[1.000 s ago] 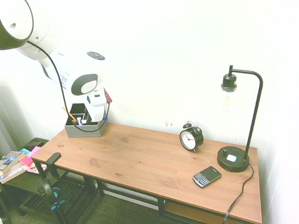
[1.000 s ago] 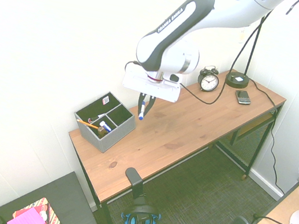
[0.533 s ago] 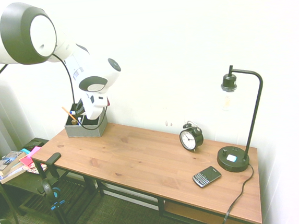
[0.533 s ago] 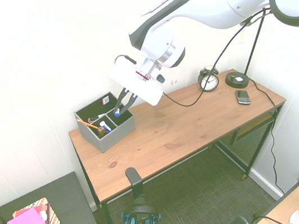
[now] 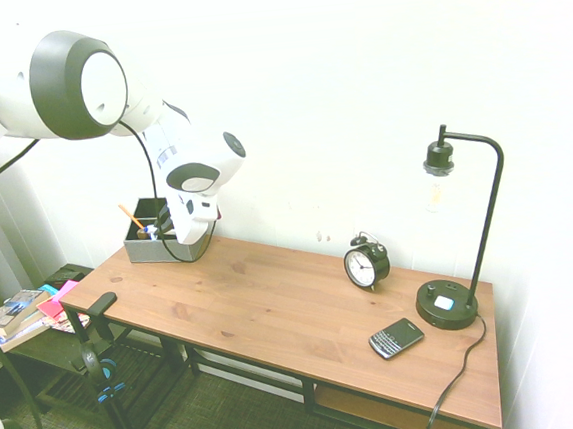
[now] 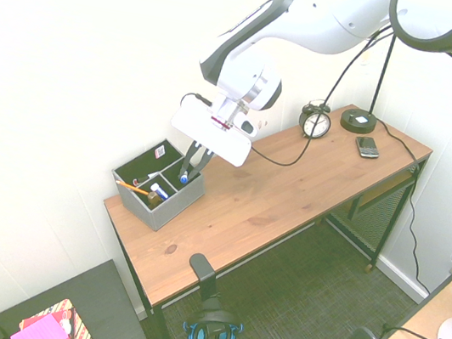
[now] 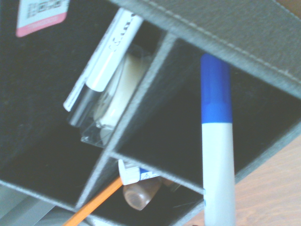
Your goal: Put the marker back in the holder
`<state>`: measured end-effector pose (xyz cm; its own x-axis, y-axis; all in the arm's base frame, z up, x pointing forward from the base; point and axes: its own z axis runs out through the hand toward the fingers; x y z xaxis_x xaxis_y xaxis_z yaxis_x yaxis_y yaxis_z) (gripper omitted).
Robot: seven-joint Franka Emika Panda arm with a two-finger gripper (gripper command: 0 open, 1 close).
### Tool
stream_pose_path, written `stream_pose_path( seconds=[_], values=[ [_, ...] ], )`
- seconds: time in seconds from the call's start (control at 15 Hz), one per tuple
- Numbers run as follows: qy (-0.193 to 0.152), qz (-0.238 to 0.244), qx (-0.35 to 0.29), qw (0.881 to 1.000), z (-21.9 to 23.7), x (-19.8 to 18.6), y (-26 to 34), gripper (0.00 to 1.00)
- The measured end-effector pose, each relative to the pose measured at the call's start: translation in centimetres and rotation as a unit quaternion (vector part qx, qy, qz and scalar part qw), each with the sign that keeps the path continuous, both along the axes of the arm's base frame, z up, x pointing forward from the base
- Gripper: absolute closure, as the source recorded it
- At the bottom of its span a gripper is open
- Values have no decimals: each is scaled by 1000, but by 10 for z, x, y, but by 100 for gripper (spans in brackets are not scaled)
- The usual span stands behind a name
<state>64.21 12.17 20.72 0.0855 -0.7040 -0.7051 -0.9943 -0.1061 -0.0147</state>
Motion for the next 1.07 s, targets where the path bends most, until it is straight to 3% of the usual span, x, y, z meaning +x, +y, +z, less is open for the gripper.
stream_pose_path(
  seconds=[0.4, 0.67, 0.87, 1.07],
  values=[
    [-4, 0, -3, 1000, 1, 3, -1, 0],
    [-44, 60, -59, 995, 25, -12, 2, 0],
    [-73, 130, -119, 982, 72, -55, 11, 0],
    [-89, 191, -192, 959, 100, -103, -24, 0]
  ],
)
